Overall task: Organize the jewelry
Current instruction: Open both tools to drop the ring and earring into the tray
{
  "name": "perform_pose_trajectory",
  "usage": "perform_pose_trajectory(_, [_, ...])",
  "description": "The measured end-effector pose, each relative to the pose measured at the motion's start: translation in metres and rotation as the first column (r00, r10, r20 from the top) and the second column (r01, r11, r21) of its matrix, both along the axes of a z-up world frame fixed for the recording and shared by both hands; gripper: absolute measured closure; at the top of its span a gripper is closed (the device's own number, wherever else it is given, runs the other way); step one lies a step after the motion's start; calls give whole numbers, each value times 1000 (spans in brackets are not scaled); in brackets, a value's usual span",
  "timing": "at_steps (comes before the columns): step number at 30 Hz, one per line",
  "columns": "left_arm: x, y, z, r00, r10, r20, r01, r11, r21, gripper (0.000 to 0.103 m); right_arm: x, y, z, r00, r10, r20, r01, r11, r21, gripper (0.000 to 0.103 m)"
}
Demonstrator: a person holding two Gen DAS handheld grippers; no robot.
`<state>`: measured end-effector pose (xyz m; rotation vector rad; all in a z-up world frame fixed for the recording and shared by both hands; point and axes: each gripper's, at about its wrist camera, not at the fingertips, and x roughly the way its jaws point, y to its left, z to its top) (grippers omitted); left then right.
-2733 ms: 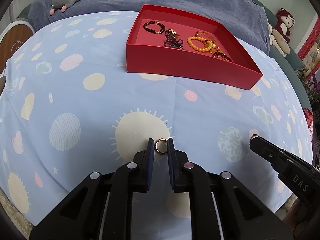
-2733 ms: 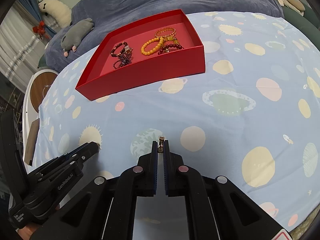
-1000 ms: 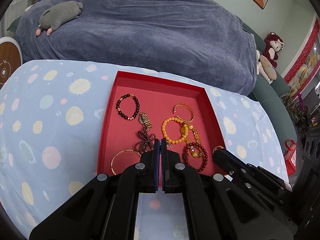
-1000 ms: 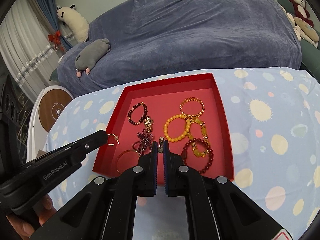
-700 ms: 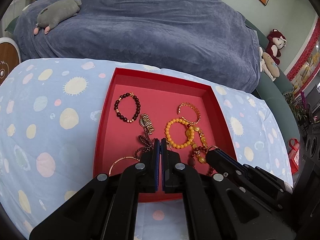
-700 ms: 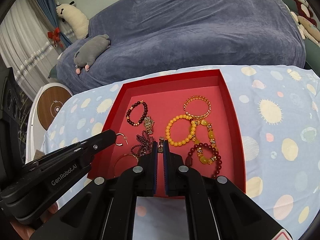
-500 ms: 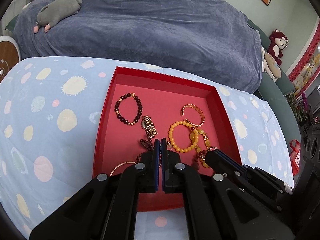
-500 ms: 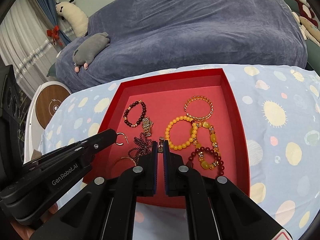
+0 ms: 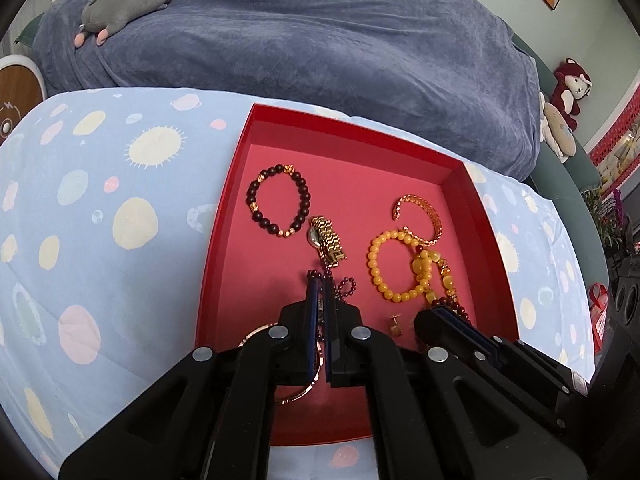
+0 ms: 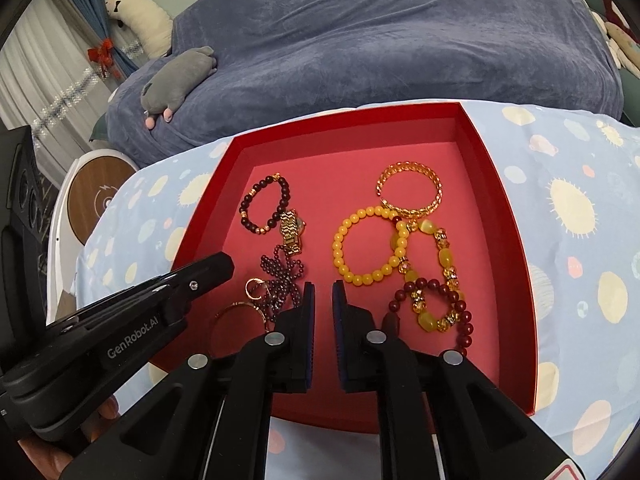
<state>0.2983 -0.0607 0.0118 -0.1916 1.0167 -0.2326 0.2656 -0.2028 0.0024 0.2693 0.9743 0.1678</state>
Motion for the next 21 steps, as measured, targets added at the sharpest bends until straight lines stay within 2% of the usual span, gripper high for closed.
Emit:
perform_pose_trajectory(4, [-6, 2, -2, 1000, 15, -2, -15, 1000, 3, 91, -5, 0, -2, 1000, 0, -8, 0, 1000, -8, 92])
perform_pose_trajectory(21, [-62, -2, -15, 998, -50, -40, 53, 996, 73, 91, -48, 0, -8, 999, -6, -42, 5, 999, -35, 92])
